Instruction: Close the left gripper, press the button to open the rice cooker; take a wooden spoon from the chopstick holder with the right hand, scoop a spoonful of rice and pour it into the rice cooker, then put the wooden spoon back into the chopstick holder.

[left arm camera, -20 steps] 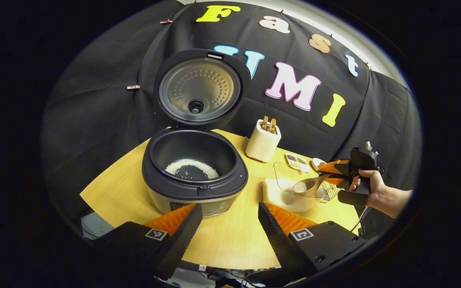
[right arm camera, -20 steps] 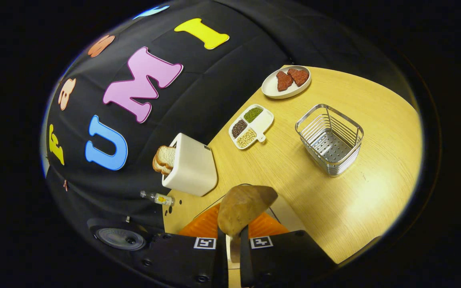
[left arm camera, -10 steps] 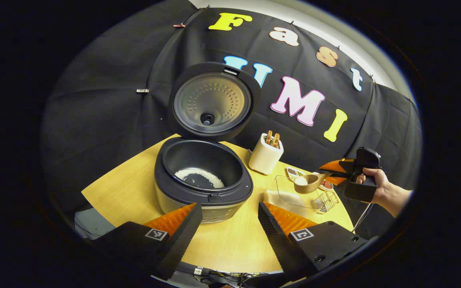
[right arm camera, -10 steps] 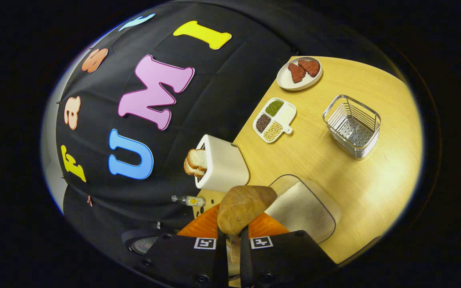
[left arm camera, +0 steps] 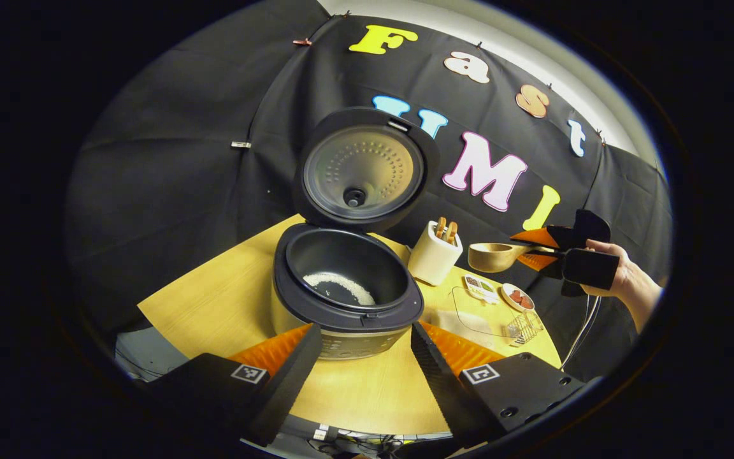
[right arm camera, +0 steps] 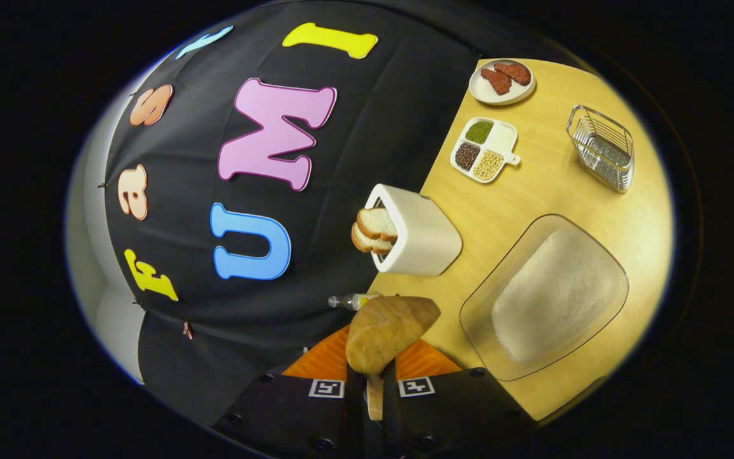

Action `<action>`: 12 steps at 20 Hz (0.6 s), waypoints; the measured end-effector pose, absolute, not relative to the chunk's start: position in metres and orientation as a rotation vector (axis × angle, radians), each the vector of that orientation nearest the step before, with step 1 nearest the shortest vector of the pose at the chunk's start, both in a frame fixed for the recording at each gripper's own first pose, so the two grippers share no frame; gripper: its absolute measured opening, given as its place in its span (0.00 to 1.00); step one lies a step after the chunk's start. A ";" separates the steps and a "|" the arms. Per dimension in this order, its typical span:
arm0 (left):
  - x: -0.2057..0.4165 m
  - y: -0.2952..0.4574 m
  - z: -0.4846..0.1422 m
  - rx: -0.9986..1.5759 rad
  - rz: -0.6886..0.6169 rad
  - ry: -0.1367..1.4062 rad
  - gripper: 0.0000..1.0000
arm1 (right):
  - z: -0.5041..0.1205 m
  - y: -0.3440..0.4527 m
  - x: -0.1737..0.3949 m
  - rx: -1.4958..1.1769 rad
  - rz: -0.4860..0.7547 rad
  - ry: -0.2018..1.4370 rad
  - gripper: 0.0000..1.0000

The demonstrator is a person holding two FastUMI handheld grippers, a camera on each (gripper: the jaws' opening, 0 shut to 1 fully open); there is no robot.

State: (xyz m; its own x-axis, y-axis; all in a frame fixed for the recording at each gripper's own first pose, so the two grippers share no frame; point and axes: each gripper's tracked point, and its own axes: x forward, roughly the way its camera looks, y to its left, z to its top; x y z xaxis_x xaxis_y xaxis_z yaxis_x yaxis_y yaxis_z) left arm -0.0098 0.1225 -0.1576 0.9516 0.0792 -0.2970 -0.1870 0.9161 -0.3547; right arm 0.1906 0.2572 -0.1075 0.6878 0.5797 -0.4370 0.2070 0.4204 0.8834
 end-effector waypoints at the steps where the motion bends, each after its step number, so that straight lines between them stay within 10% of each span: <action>1: -0.010 0.125 -0.156 -0.394 0.136 0.275 0.96 | -0.105 0.269 0.189 1.138 0.289 0.825 0.16; 12: -0.024 0.163 -0.153 -0.440 0.169 0.227 0.96 | -0.118 0.406 0.139 0.940 0.499 0.907 0.16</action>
State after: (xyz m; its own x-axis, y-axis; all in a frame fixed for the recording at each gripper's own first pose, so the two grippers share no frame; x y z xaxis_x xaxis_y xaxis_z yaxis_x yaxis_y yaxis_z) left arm -0.0241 0.1631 -0.1528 0.9608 0.1127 -0.2533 -0.2105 0.8912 -0.4017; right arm 0.1392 0.4058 -0.1175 0.5461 0.7127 -0.4404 0.0102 0.5200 0.8541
